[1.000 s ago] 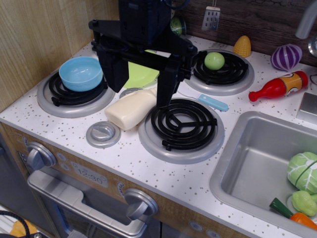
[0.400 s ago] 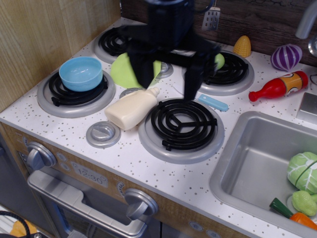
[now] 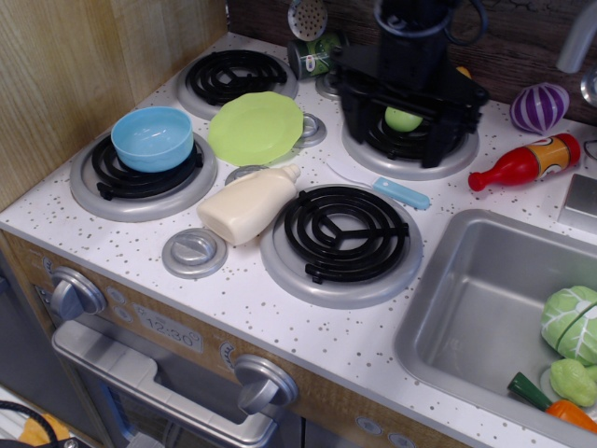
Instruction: Put pear in bowl
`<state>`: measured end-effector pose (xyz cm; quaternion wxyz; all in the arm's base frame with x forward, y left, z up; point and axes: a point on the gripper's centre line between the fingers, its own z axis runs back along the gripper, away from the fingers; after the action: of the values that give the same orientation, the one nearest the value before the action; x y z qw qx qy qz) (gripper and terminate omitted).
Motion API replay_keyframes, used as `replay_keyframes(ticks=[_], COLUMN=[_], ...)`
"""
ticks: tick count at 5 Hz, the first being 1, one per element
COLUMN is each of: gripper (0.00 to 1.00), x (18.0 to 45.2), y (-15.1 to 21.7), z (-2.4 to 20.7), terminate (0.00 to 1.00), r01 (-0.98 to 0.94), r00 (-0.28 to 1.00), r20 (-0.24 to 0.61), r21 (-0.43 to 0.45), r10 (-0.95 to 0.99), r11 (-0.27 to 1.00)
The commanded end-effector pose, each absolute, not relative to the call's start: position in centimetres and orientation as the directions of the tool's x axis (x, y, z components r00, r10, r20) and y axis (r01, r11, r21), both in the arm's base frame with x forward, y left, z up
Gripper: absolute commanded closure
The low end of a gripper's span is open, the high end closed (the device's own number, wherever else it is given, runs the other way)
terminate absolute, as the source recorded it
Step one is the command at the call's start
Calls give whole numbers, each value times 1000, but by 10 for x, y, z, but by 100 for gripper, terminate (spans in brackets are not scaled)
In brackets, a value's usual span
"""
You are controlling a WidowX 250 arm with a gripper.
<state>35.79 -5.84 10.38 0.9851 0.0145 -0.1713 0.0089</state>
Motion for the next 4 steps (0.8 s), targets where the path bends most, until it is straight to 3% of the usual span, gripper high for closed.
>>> replay_keyframes(ticks=[1,4], gripper=[0,0], x=[416,454], y=[-54,-30], z=[117,108], terminate=[0,0], r01=[50,129], r00=[882,813], r20=[464,553], r21=[80,134], r10=[-81,-182], r11=[996,983])
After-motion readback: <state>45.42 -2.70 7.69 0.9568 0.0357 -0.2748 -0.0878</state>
